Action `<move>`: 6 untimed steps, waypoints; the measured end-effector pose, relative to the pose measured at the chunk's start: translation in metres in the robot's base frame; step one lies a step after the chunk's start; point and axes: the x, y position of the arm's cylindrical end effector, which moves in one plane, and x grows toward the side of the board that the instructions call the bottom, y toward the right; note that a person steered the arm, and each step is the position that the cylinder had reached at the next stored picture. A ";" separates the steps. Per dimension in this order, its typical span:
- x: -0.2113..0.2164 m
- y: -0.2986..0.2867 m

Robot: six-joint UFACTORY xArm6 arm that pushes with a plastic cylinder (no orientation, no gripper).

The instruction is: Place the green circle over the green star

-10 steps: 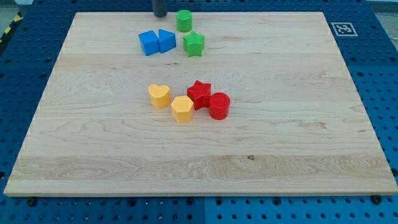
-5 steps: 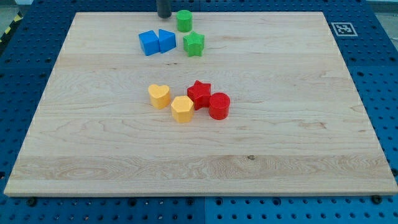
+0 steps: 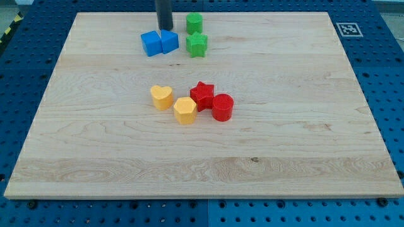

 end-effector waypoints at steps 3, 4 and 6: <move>0.045 0.096; 0.018 0.072; -0.038 0.028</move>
